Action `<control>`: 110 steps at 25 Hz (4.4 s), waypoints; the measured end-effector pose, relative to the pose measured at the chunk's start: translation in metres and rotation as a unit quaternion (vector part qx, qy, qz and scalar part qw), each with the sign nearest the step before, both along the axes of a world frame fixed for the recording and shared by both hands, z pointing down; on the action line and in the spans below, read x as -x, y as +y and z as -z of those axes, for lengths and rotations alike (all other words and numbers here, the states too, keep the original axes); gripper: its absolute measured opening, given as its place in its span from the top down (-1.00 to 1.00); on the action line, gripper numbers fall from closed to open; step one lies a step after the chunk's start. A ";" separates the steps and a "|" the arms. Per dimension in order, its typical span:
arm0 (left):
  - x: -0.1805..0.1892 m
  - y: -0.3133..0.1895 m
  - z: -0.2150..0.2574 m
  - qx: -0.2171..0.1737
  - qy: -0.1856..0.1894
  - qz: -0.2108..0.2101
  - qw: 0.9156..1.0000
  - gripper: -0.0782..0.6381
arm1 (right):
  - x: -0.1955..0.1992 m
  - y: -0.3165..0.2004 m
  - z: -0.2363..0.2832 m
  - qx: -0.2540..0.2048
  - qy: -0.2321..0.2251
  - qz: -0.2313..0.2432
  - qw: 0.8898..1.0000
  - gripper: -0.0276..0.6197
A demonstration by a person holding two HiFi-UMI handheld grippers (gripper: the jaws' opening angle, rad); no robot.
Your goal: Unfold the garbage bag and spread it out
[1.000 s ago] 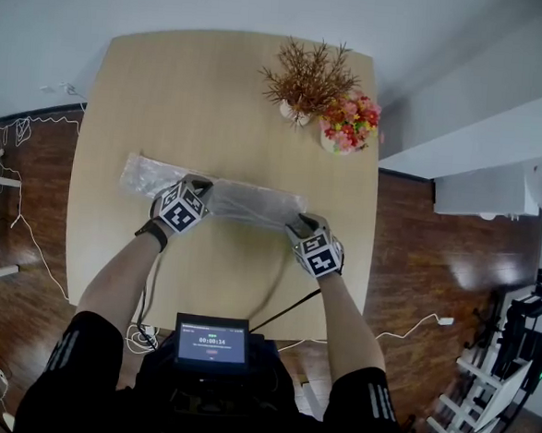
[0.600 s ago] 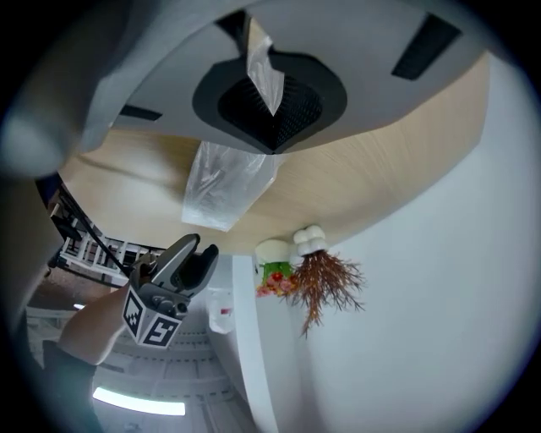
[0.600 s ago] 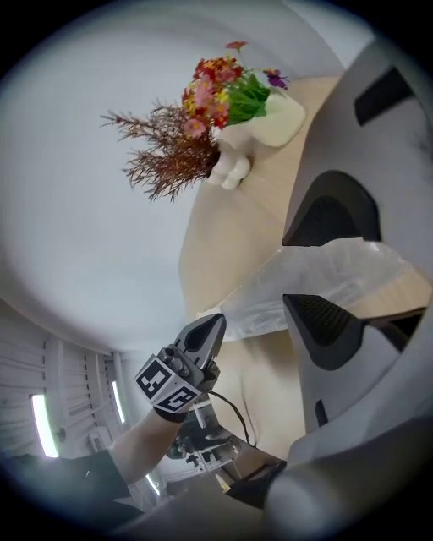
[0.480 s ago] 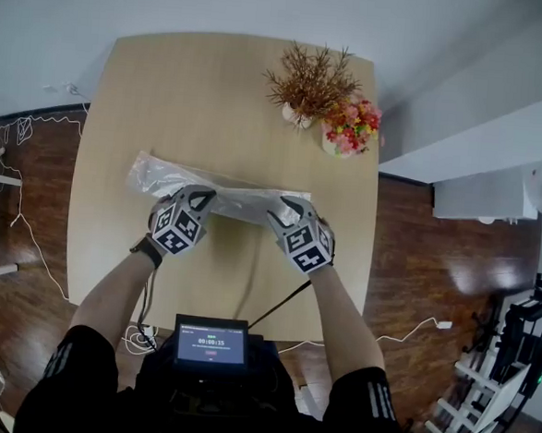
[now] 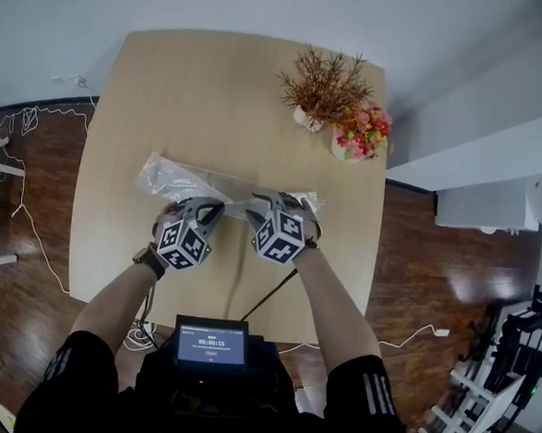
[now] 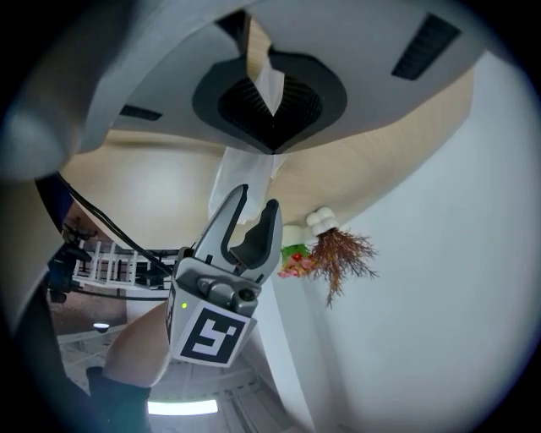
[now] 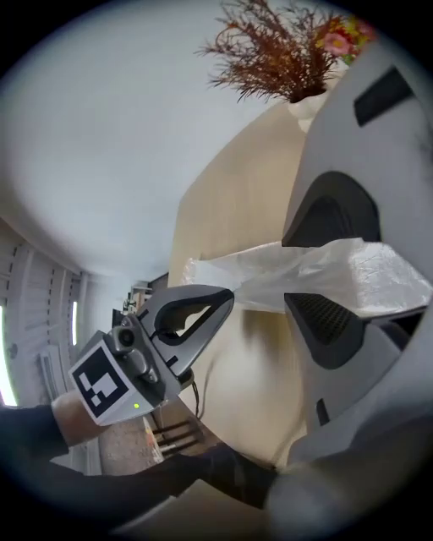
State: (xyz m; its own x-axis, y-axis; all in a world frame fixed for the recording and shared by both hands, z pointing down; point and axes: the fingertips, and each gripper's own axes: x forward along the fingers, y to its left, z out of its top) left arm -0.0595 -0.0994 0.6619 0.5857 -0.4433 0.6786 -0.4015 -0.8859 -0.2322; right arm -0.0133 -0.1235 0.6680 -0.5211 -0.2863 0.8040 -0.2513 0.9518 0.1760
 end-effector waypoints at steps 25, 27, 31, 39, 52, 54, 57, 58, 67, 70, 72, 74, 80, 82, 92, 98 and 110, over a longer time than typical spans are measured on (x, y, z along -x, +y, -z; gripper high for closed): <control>0.102 -0.029 0.004 0.050 -0.223 -0.162 0.960 0.45 | 0.011 0.035 0.007 -0.058 0.045 0.074 0.995 0.85; 0.114 -0.033 -0.008 0.056 -0.273 -0.198 0.940 0.38 | 0.013 0.037 0.009 -0.064 0.046 0.077 0.994 0.85; 0.126 -0.037 -0.029 0.083 -0.323 -0.240 0.911 0.21 | 0.014 0.042 0.011 -0.069 0.049 0.080 0.993 0.85; 0.136 -0.029 -0.051 0.119 -0.347 -0.265 0.891 0.33 | 0.016 0.046 0.013 -0.074 0.046 0.071 0.994 0.85; 0.136 -0.010 -0.038 0.038 -0.309 -0.239 0.920 0.78 | -0.001 0.053 0.012 -0.065 0.046 0.040 0.996 0.83; 0.133 -0.008 -0.032 0.029 -0.299 -0.234 0.925 0.78 | -0.008 0.054 0.012 -0.062 0.047 0.032 0.996 0.82; 0.132 -0.005 -0.027 0.021 -0.291 -0.228 0.929 0.78 | -0.021 0.054 0.010 -0.060 0.055 0.023 0.996 0.82; 0.134 -0.005 -0.027 0.018 -0.291 -0.225 0.930 0.78 | -0.025 0.054 0.010 -0.059 0.057 0.020 0.996 0.82; 0.126 0.005 -0.014 -0.004 -0.265 -0.208 0.941 0.78 | -0.048 0.068 0.025 -0.058 0.037 -0.013 0.998 0.80; 0.126 0.018 -0.017 -0.012 -0.264 -0.209 0.941 0.78 | -0.046 0.080 0.031 -0.051 0.022 -0.018 0.998 0.80; 0.130 0.030 -0.023 -0.011 -0.267 -0.208 0.941 0.78 | -0.045 0.089 0.032 -0.046 0.019 -0.020 0.999 0.80; 0.135 0.042 -0.029 -0.007 -0.271 -0.203 0.941 0.78 | -0.046 0.098 0.031 -0.041 0.014 -0.028 0.999 0.80; 0.124 0.079 -0.025 -0.004 -0.246 -0.175 0.953 0.78 | -0.047 0.130 0.008 -0.013 0.019 -0.041 0.999 0.80; 0.128 0.094 -0.040 0.004 -0.250 -0.188 0.950 0.78 | -0.048 0.140 -0.004 0.002 0.023 -0.044 0.999 0.80; 0.139 0.125 -0.082 0.066 -0.277 -0.226 0.931 0.70 | -0.054 0.169 -0.049 0.092 0.011 -0.090 0.992 0.80; 0.146 0.134 -0.086 0.124 -0.310 -0.245 0.910 0.68 | -0.061 0.173 -0.066 0.144 0.009 -0.116 0.983 0.73; 0.148 0.142 -0.092 0.154 -0.310 -0.246 0.905 0.61 | -0.061 0.173 -0.038 0.169 -0.040 -0.128 0.976 0.43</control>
State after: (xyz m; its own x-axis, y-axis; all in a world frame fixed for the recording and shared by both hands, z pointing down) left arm -0.2075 0.0421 0.7536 0.1243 0.0342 0.9917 0.1813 -0.9834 0.0112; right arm 0.0478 0.0499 0.7057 -0.5318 -0.1403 0.8352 -0.4887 0.8562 -0.1674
